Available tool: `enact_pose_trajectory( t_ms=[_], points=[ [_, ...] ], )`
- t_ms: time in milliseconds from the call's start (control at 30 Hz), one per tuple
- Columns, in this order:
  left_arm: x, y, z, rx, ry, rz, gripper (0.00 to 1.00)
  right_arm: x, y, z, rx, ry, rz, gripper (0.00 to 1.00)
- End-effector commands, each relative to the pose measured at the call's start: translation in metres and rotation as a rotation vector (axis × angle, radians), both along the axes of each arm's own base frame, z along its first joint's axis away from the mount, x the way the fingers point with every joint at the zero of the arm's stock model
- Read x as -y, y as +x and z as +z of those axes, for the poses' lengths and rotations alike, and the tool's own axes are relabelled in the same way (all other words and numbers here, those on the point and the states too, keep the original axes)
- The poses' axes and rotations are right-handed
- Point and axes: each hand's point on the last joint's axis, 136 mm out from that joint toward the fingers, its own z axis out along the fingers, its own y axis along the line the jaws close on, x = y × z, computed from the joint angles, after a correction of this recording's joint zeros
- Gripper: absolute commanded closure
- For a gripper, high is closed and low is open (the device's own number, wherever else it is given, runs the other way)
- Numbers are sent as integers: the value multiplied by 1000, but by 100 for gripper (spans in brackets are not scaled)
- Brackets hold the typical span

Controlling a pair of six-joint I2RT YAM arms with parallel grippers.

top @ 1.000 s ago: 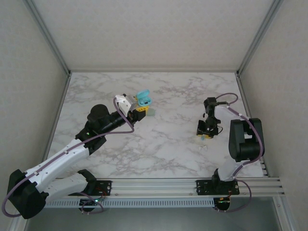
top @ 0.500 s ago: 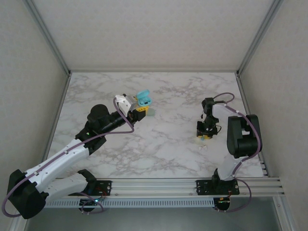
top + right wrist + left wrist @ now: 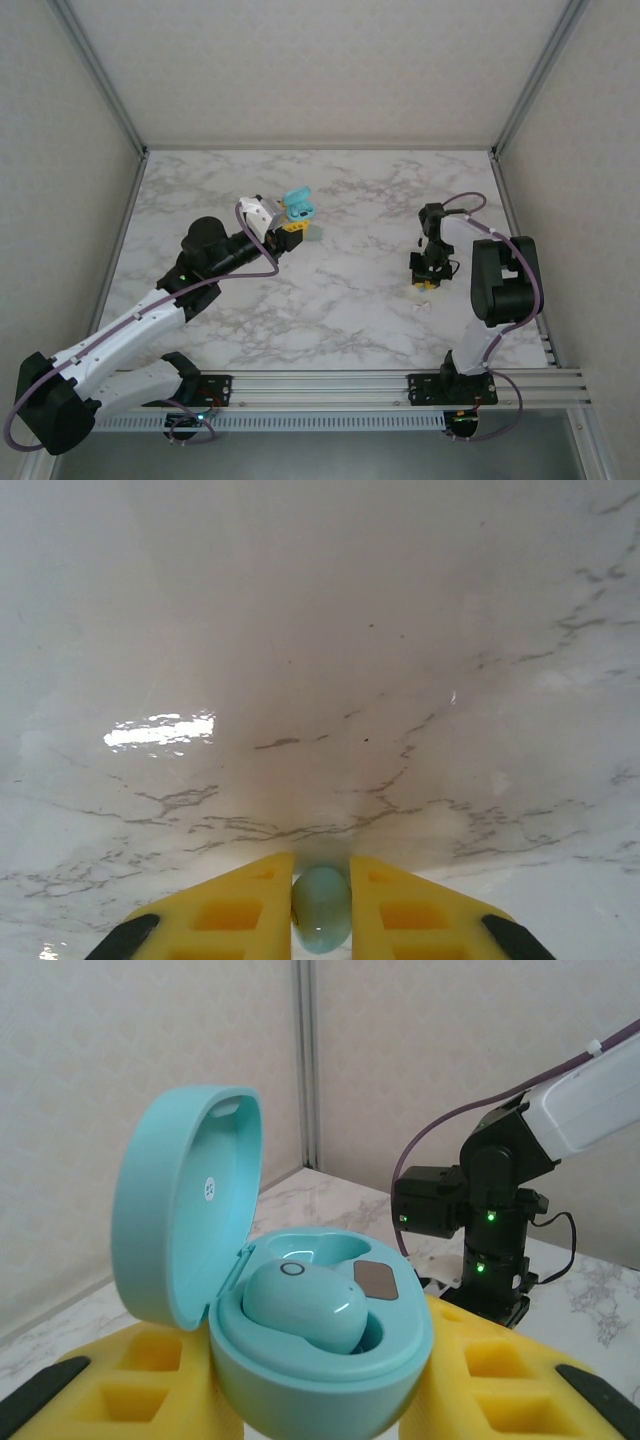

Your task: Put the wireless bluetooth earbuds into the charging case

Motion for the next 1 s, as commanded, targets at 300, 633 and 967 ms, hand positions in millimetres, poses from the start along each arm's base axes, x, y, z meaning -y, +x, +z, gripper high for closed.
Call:
enact_pose_trajectory(
  t_ms=[300,633,967],
  points=[
    [0,-1,18,38,-25,0,79,-82,35,174,425,515,-56,82],
    [8,-3,18,49,-20,-48,79,-149,9,312,578,938,134,82],
    [15,-12,21,84,4,-111,79,-203,-17,366,568,1170,341,82]
  ],
)
